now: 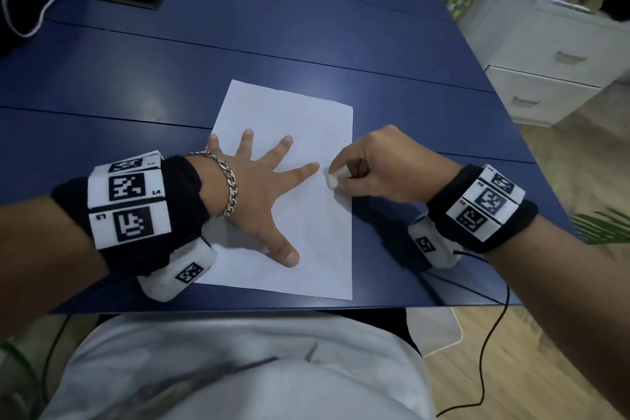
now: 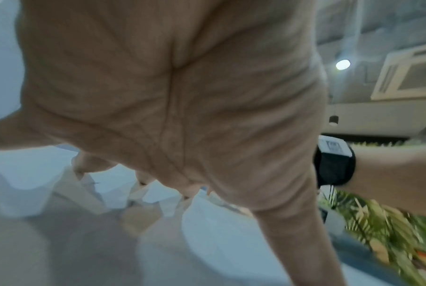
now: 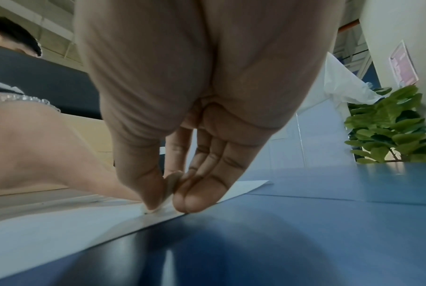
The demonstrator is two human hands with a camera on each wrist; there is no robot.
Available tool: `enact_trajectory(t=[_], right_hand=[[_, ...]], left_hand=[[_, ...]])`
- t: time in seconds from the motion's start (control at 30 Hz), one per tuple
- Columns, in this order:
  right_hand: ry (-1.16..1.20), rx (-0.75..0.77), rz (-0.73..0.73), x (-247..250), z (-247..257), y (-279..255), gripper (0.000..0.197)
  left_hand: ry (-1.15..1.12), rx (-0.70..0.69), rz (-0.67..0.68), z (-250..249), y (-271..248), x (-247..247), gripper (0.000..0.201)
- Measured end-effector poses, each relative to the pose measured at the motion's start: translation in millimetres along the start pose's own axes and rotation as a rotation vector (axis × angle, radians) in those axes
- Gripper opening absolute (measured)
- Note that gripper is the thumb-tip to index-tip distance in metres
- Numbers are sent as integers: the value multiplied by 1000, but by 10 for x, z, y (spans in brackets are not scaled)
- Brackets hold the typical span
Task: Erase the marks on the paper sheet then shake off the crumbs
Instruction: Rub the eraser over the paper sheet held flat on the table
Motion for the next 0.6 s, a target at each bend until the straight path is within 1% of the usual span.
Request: enact_trajectory(t=[0.1, 0.23, 0.3, 0.4, 0.43, 0.53, 0.57, 0.6], right_hand=[[-4, 11, 7, 21, 8, 5, 17], [-10, 33, -12, 19, 57, -21, 18], [-21, 50, 39, -22, 138, -74, 21], [24, 85, 146, -80, 250, -146, 23], [31, 79, 137, -71, 225, -142, 24], [24, 1, 12, -7, 47, -102, 25], [17, -9, -13, -2, 22, -102, 24], [15, -2, -7, -12, 35, -111, 23]], left_hand=[[-19, -53, -19, -126, 6, 50, 140], [-43, -50, -35, -184, 36, 4, 142], [-39, -41, -47, -183, 51, -8, 144], [-41, -31, -52, -186, 60, -7, 148], [-42, -29, -48, -188, 64, -7, 148], [-48, -30, -39, -187, 73, -5, 149], [-48, -31, -40, -183, 79, -5, 150], [-49, -31, -41, -178, 81, -6, 150]])
Point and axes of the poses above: each hand's wrist, its own y-axis towards the middle knuckle, its own x-axis out of the back of the hand, z = x × y, the point moved 4 cm from there along y, towards the middle knuckle, and after that the axes turned 5 degrees about x, right-handed, at the moved point
